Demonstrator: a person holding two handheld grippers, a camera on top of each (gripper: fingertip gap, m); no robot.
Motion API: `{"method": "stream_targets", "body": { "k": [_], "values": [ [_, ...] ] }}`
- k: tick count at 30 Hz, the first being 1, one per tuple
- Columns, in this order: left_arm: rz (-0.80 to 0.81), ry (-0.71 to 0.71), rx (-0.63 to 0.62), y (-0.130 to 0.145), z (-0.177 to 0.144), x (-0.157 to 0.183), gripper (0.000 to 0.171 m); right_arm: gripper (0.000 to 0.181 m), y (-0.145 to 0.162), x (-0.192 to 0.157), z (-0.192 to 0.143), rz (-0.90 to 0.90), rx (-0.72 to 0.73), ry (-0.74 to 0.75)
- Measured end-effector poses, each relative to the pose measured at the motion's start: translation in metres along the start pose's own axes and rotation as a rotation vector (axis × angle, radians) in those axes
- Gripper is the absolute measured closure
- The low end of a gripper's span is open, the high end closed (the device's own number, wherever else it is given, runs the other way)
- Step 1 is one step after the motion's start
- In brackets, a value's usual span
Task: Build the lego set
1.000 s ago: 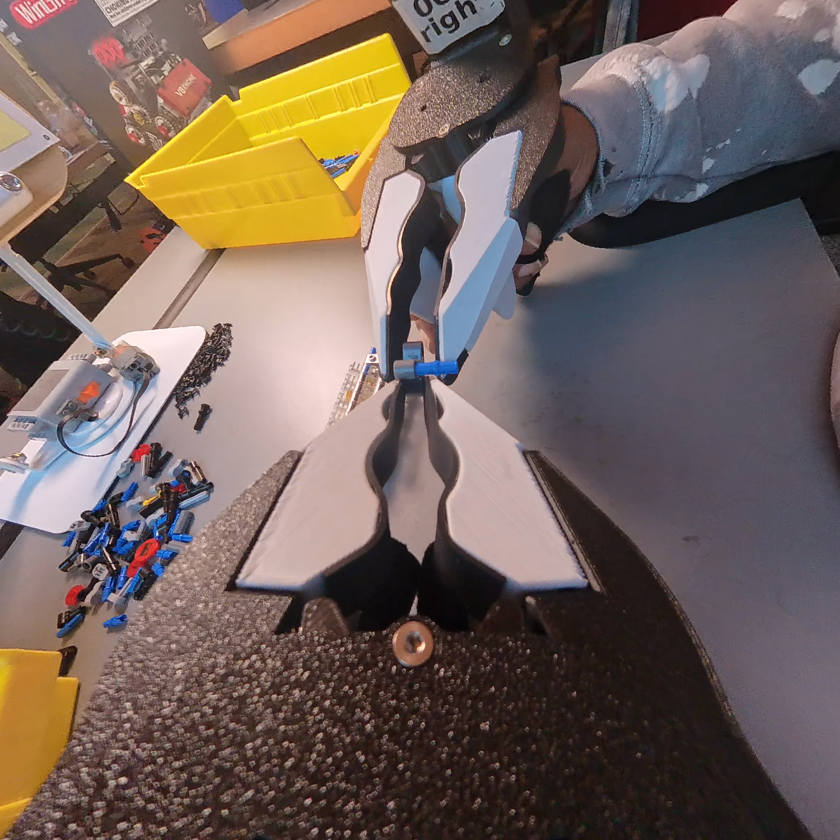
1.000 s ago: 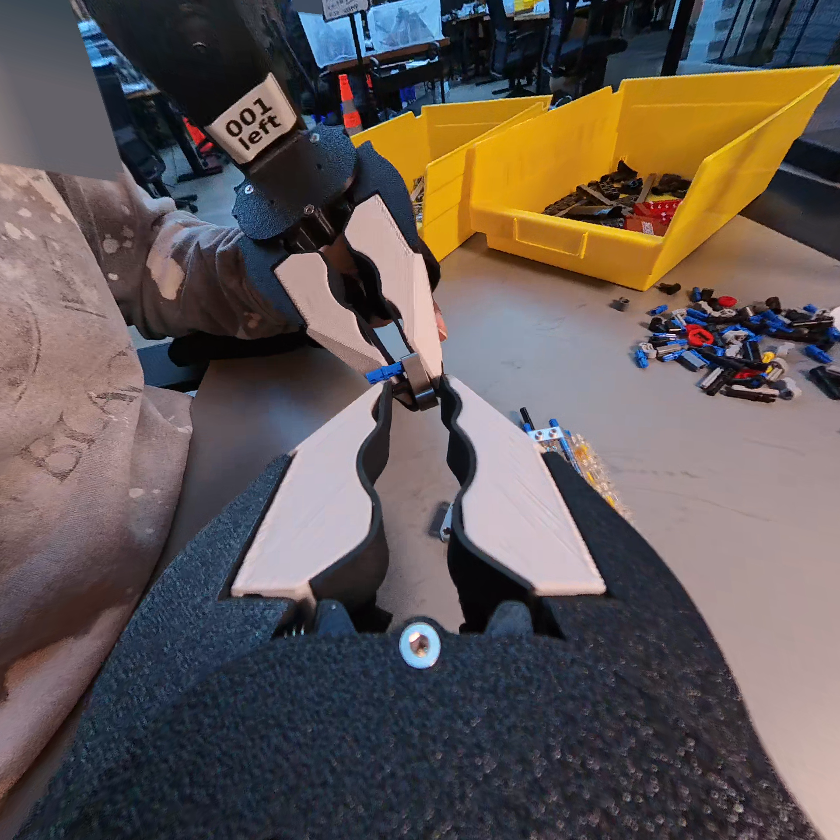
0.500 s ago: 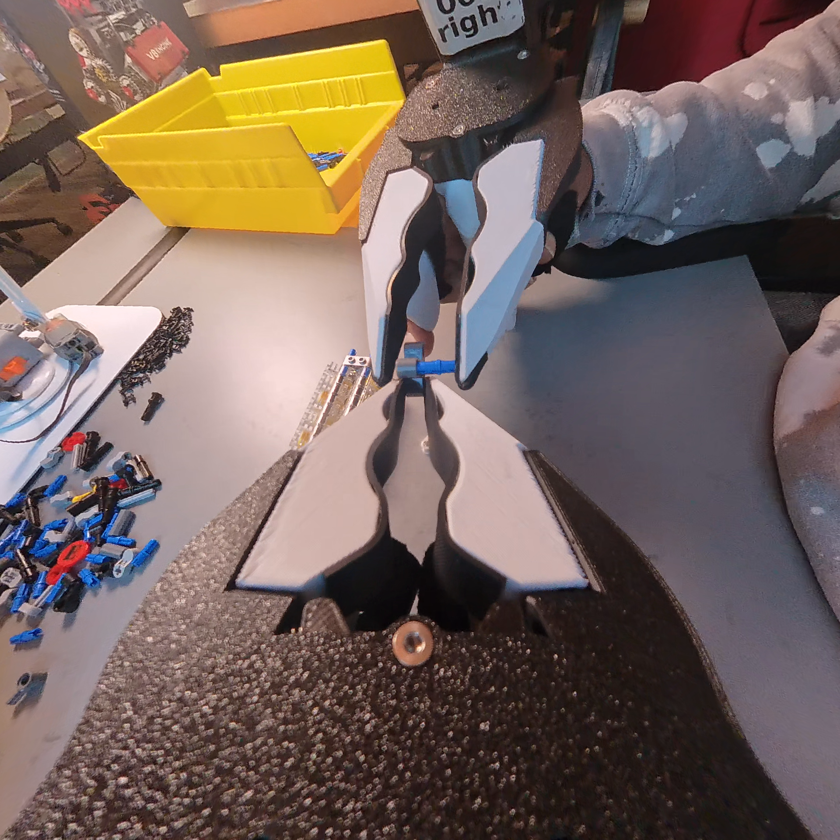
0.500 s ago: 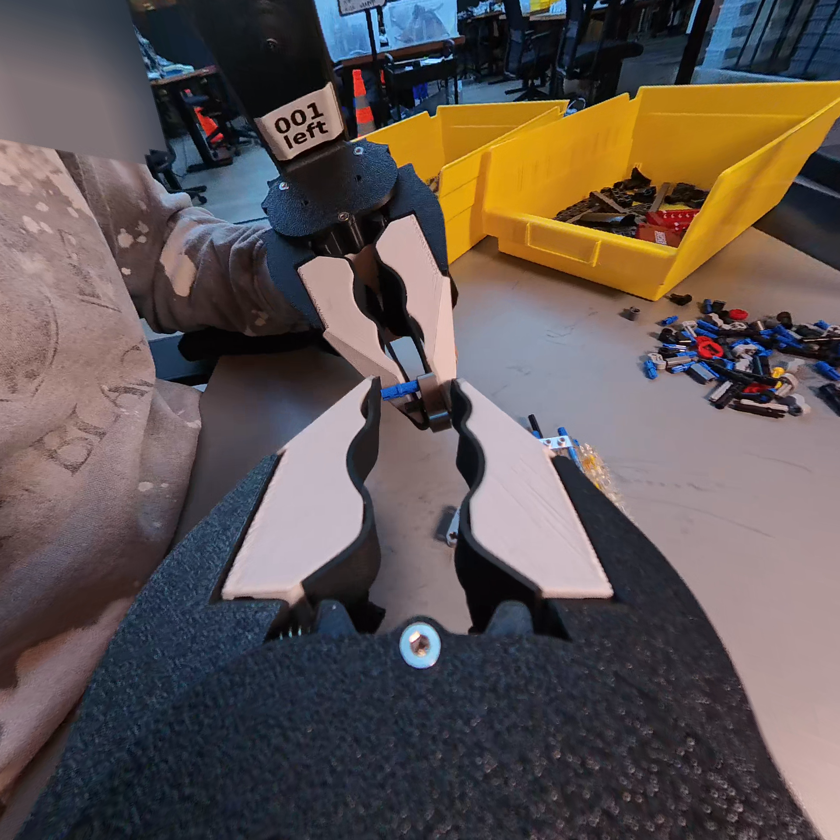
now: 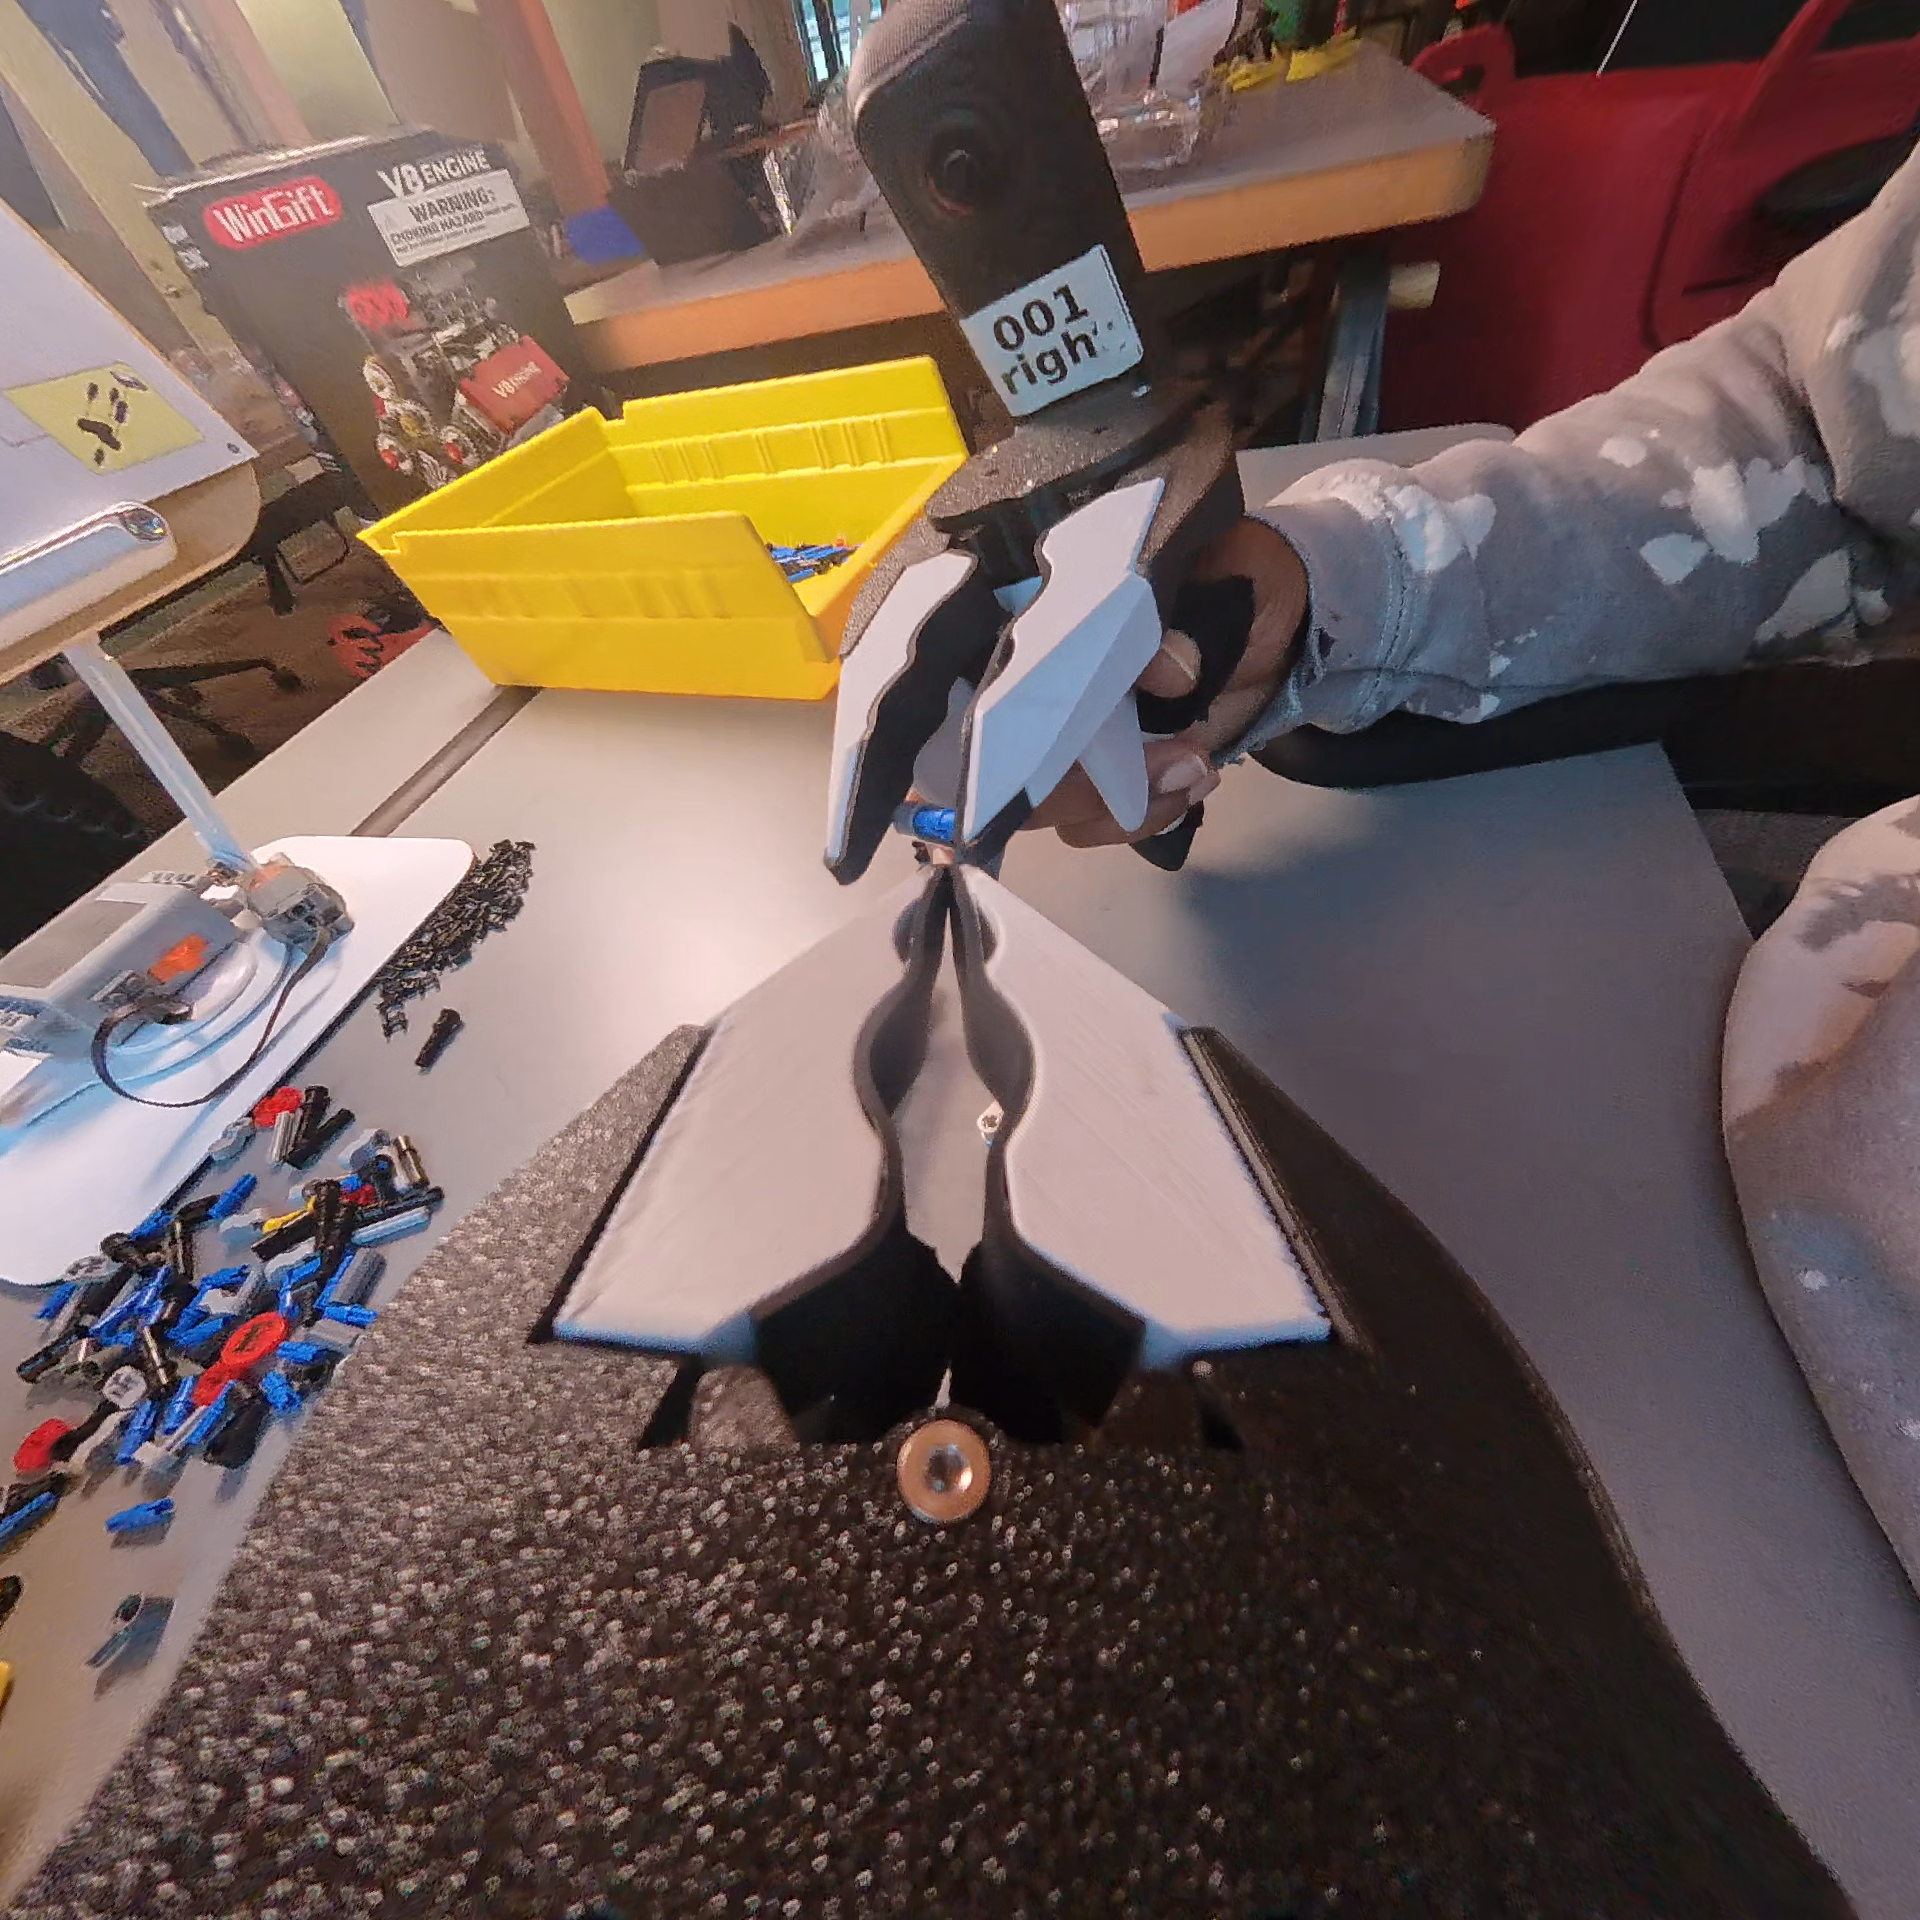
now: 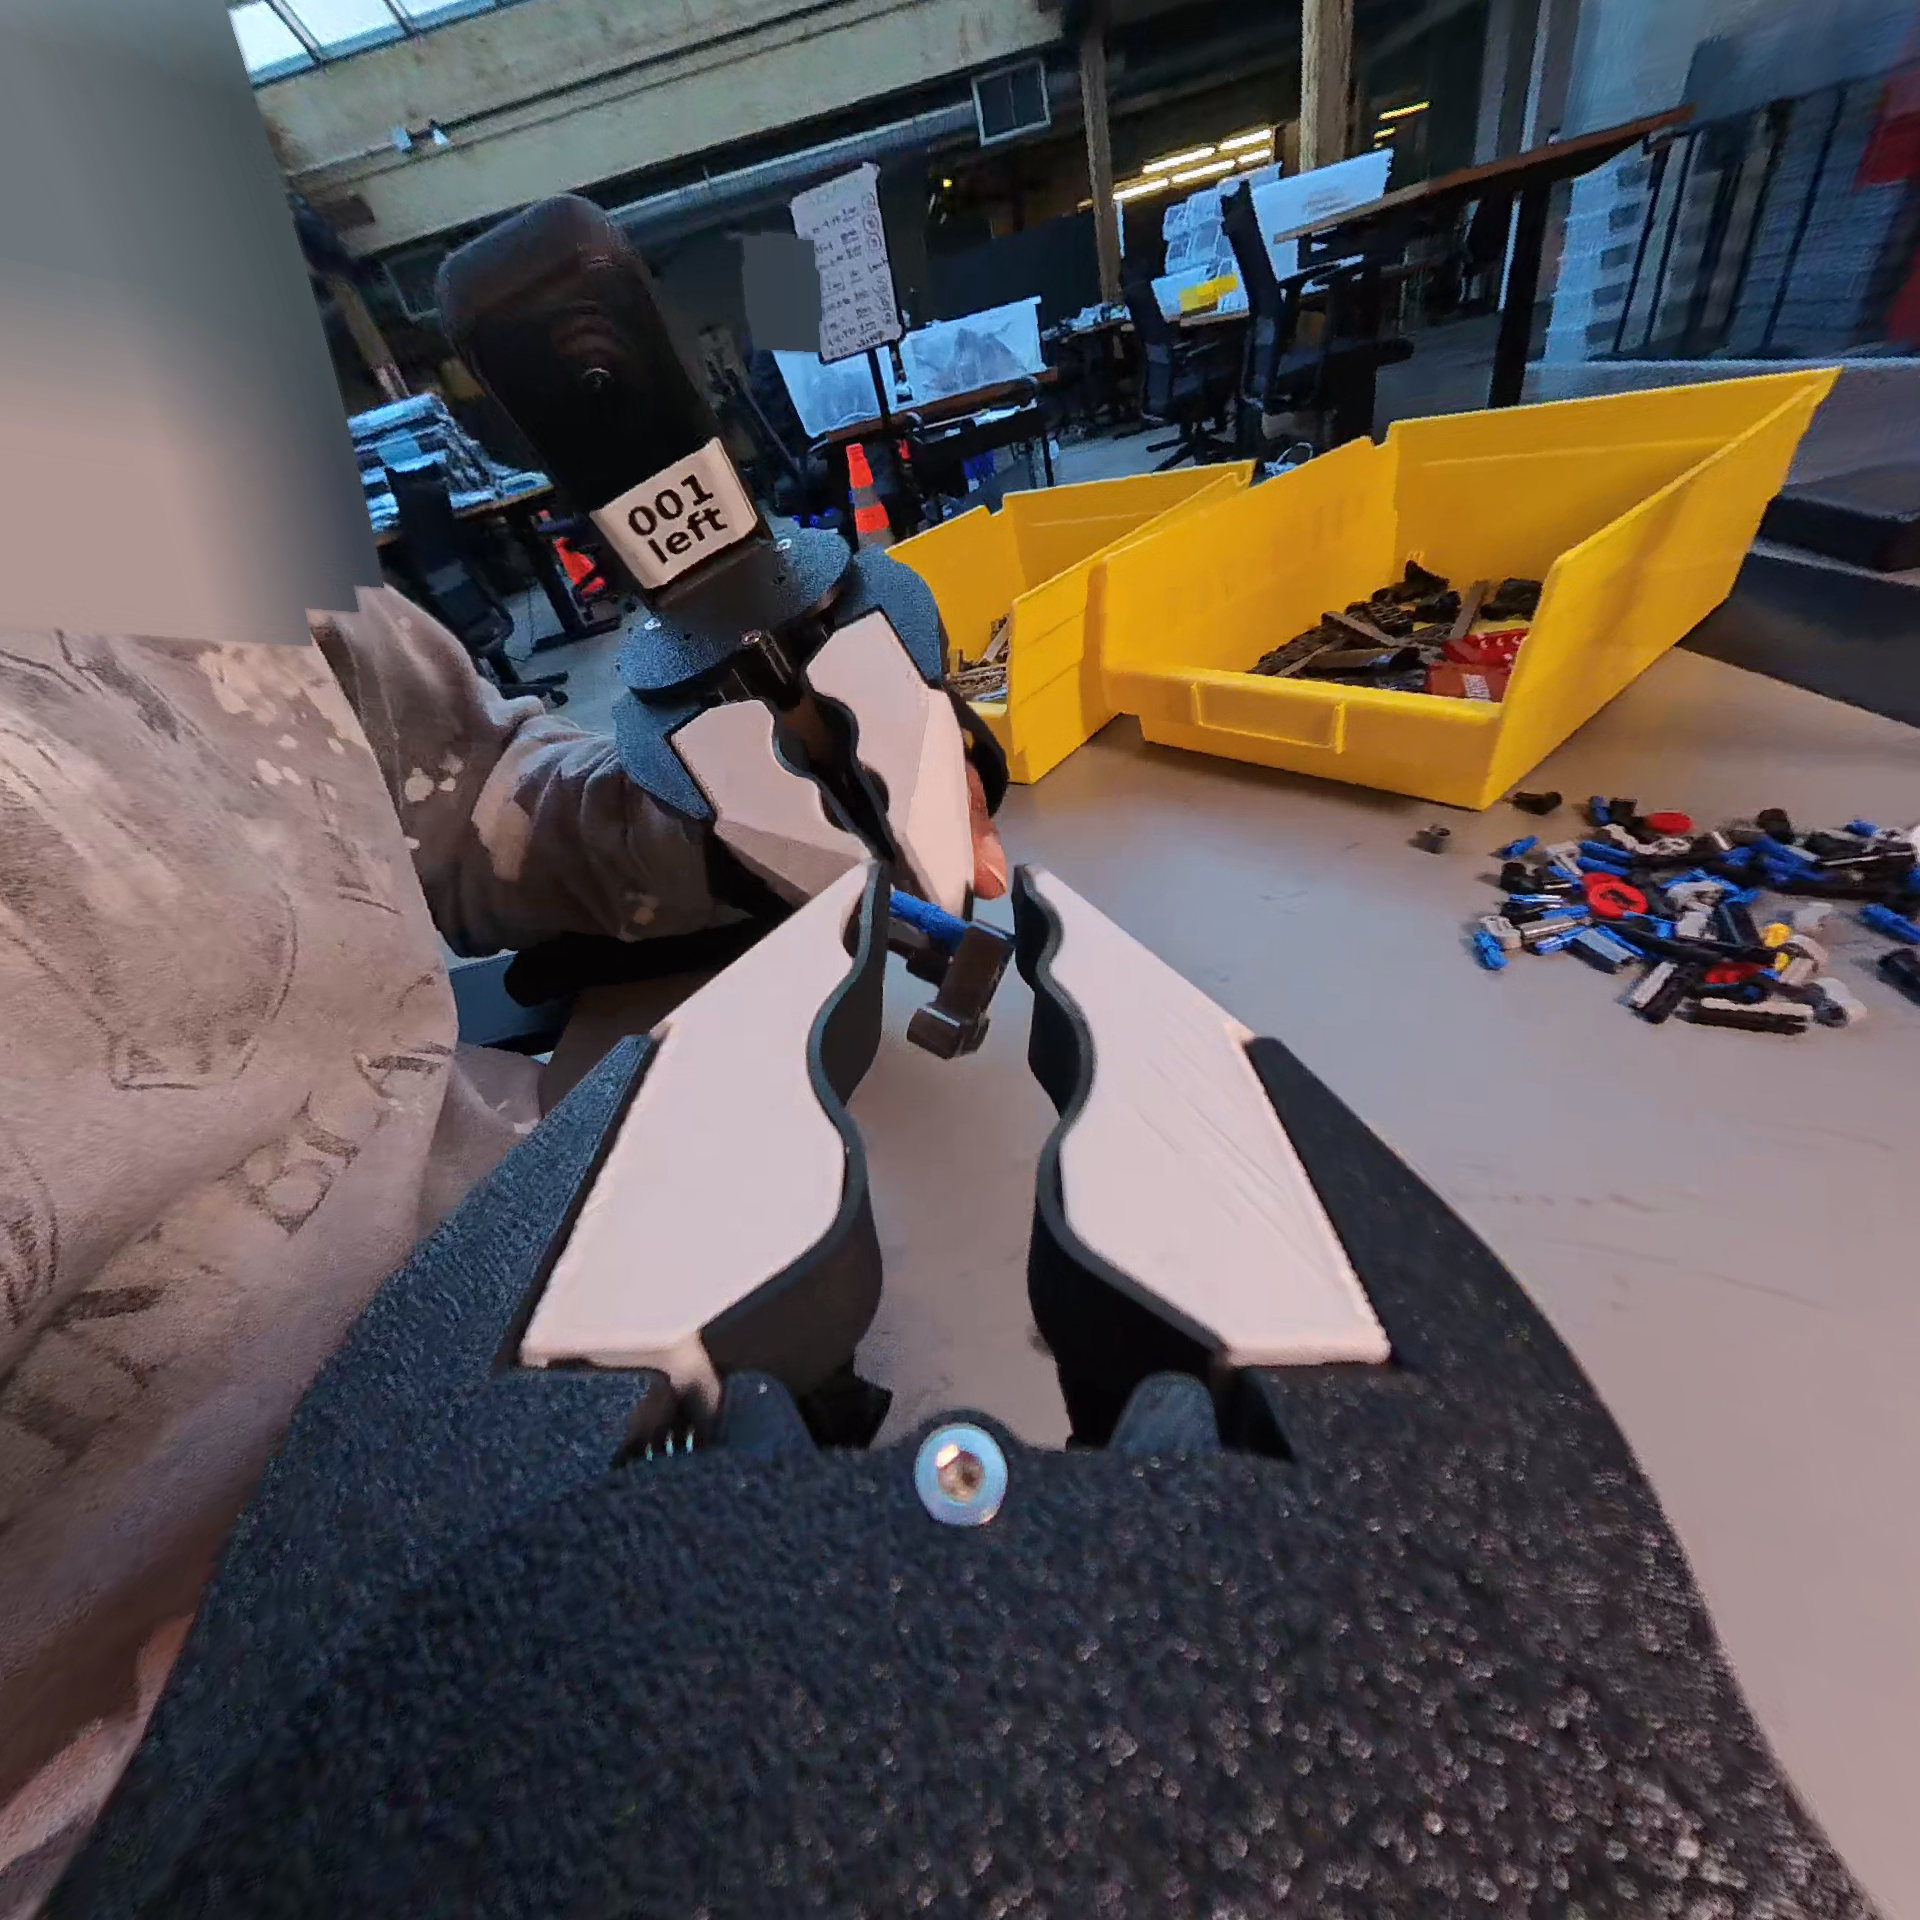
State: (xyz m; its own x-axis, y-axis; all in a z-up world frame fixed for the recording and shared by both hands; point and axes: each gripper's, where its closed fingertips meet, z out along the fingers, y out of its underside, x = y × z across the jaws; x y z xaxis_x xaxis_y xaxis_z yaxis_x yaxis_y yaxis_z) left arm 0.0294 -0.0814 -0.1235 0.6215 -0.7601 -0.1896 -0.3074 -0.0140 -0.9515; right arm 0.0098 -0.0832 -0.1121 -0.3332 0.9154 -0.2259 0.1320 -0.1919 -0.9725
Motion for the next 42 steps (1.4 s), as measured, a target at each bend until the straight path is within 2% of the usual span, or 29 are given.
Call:
{"method": "stream_targets", "body": {
  "k": [3,5,7,11,16,21,29,40,41,42],
  "values": [
    [-0.061,0.001,0.039,0.000,-0.002,-0.006,0.171,0.160,-0.003,0.003,-0.001,0.034,0.032,0.003],
    [-0.147,0.054,0.062,0.002,-0.002,-0.005,0.171,0.160,-0.008,0.001,-0.002,0.041,0.064,-0.012],
    [-0.234,0.100,0.108,-0.002,-0.003,-0.005,0.158,0.160,-0.015,-0.002,-0.005,0.015,0.108,-0.025],
    [-0.358,0.215,0.170,-0.009,-0.004,0.002,0.152,0.160,-0.020,-0.015,-0.006,-0.087,0.142,-0.062],
    [-0.331,0.301,0.204,-0.019,-0.005,0.019,0.156,0.160,-0.017,-0.030,0.000,-0.158,0.139,-0.107],
    [-0.369,0.355,0.240,-0.025,-0.006,0.026,0.168,0.160,-0.018,-0.038,0.000,-0.172,0.154,-0.141],
    [-0.514,0.447,0.300,-0.031,-0.004,0.030,0.154,0.161,-0.025,-0.043,0.000,-0.161,0.204,-0.161],
    [-0.616,0.557,0.394,-0.045,-0.002,0.039,0.157,0.162,-0.032,-0.048,0.003,-0.133,0.266,-0.179],
    [-0.606,0.539,0.380,-0.043,-0.001,0.037,0.158,0.162,-0.032,-0.046,0.003,-0.133,0.268,-0.172],
    [-0.601,0.518,0.372,-0.041,0.000,0.034,0.159,0.175,-0.032,-0.048,0.001,-0.142,0.271,-0.182]
  ]
}}
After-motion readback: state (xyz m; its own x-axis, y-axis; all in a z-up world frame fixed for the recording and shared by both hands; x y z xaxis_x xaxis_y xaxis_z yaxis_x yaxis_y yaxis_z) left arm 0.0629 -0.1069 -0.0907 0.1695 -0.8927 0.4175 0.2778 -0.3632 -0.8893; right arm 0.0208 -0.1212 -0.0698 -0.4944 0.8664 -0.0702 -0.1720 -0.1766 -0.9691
